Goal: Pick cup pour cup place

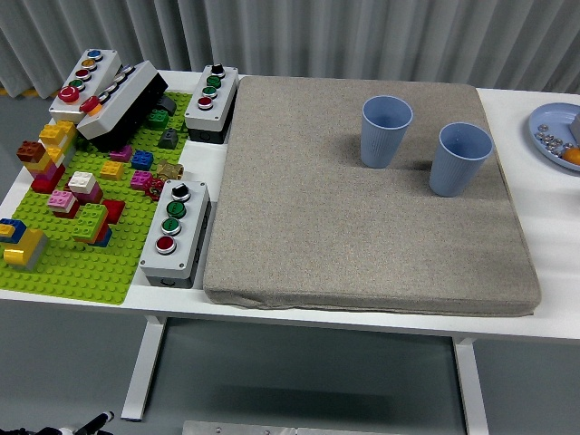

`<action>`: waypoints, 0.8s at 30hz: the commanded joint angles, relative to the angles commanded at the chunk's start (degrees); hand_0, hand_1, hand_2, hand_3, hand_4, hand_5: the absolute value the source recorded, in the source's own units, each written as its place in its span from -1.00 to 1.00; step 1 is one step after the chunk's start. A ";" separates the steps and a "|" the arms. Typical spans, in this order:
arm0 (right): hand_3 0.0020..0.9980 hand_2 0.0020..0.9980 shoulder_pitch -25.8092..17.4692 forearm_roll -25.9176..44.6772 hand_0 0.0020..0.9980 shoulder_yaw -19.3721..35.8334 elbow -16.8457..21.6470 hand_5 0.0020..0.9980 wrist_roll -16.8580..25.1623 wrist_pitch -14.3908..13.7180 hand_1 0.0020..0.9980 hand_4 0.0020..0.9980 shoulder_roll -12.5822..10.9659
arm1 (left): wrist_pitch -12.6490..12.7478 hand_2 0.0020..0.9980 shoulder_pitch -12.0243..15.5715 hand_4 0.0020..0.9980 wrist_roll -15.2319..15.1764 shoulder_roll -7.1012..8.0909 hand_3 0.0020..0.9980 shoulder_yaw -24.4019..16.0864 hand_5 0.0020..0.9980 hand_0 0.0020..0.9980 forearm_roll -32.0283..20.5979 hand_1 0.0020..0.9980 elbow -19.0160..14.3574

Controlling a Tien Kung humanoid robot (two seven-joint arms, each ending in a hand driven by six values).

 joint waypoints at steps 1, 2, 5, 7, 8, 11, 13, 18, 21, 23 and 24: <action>0.58 0.55 0.01 -0.05 0.76 0.03 0.00 0.86 -0.02 0.02 0.55 0.64 -0.04 | 0.00 0.79 -0.03 0.19 0.00 0.00 0.57 0.00 1.00 0.69 -0.01 0.73 0.00; 0.58 0.55 0.03 -0.11 0.76 0.10 0.00 0.86 -0.04 -0.01 0.55 0.64 -0.08 | 0.00 0.79 -0.07 0.19 0.00 0.00 0.57 -0.04 1.00 0.69 0.04 0.73 0.00; 0.58 0.55 0.06 -0.13 0.76 0.20 0.06 0.86 -0.07 0.03 0.55 0.64 -0.15 | 0.01 0.79 -0.16 0.19 -0.01 -0.01 0.57 -0.15 1.00 0.69 0.12 0.73 0.00; 0.58 0.55 0.08 -0.14 0.76 0.25 0.06 0.83 -0.09 0.02 0.55 0.64 -0.15 | 0.01 0.79 -0.18 0.19 -0.01 -0.02 0.57 -0.16 1.00 0.69 0.13 0.73 0.00; 0.58 0.55 0.08 -0.13 0.76 0.26 0.07 0.83 -0.07 0.04 0.55 0.64 -0.16 | 0.02 0.79 -0.17 0.19 -0.01 -0.03 0.57 -0.16 1.00 0.69 0.11 0.73 0.00; 0.58 0.55 0.09 -0.06 0.76 0.26 0.09 0.83 -0.08 0.03 0.55 0.64 -0.17 | 0.03 0.79 -0.14 0.19 -0.01 -0.05 0.57 -0.21 1.00 0.69 0.15 0.73 0.00; 0.58 0.55 0.07 -0.04 0.77 0.25 0.11 0.83 -0.07 0.02 0.55 0.63 -0.17 | 0.04 0.79 -0.11 0.19 -0.01 -0.06 0.58 -0.29 1.00 0.69 0.15 0.73 0.00; 0.58 0.55 0.13 -0.03 0.77 0.29 0.19 0.84 -0.12 0.06 0.55 0.63 -0.31 | 0.03 0.79 -0.16 0.19 -0.01 -0.04 0.58 -0.34 1.00 0.69 0.27 0.73 0.00; 0.58 0.55 0.13 -0.04 0.77 0.41 0.20 0.84 -0.13 0.04 0.55 0.63 -0.37 | 0.01 0.79 -0.18 0.19 0.01 -0.02 0.58 -0.32 1.00 0.69 0.30 0.73 0.00; 0.58 0.55 0.11 -0.12 0.77 0.47 0.24 0.84 -0.24 0.07 0.55 0.63 -0.43 | 0.00 0.79 -0.17 0.19 0.03 -0.04 0.58 -0.37 1.00 0.69 0.32 0.73 0.00; 0.58 0.55 0.10 -0.13 0.77 0.50 0.24 0.83 -0.25 0.08 0.55 0.63 -0.43 | -0.01 0.79 -0.16 0.19 0.03 -0.04 0.58 -0.37 1.00 0.69 0.32 0.73 0.00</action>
